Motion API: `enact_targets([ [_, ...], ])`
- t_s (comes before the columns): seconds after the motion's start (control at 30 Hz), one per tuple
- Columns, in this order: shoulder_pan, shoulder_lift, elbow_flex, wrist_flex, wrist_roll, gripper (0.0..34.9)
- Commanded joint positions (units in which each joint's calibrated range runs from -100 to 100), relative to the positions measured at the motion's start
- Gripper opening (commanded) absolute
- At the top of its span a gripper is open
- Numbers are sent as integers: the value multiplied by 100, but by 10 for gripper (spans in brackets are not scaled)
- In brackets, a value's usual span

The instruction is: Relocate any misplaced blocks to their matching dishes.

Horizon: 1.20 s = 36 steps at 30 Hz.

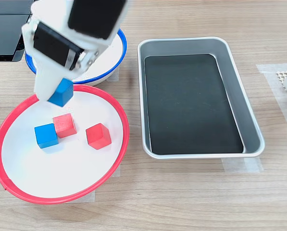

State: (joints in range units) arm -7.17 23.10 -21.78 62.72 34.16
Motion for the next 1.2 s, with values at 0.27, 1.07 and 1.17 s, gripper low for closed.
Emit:
enact_targets([
  [0.27,1239,-677,562,-218,816,4],
  [1.07,2020,116,1017,-903,1358,4],
  [1.17,2030,201,1008,-895,1368,4],
])
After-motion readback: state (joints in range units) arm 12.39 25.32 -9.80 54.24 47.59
